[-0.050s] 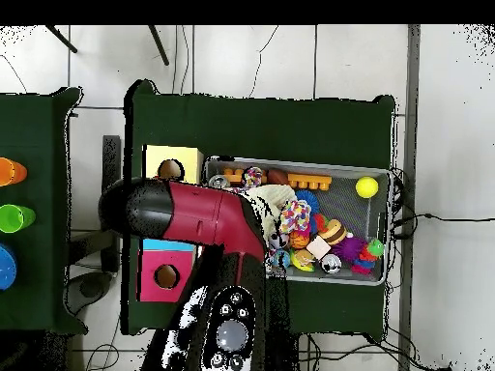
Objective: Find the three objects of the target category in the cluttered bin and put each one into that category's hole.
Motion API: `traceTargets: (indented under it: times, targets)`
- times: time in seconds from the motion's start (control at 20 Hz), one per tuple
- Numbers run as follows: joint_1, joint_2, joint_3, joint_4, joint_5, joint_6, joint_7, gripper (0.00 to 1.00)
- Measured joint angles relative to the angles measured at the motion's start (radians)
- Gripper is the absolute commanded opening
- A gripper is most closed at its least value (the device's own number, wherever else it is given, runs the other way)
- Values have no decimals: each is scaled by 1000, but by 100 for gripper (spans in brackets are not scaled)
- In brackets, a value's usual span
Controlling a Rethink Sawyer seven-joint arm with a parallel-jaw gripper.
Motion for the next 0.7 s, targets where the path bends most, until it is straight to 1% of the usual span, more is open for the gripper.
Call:
traceTargets:
  times: [0.45,0.7]
  targets:
    - [34,4,0,21,17,-5,0,0]
    - [37,14,1,48,25,-49,0,0]
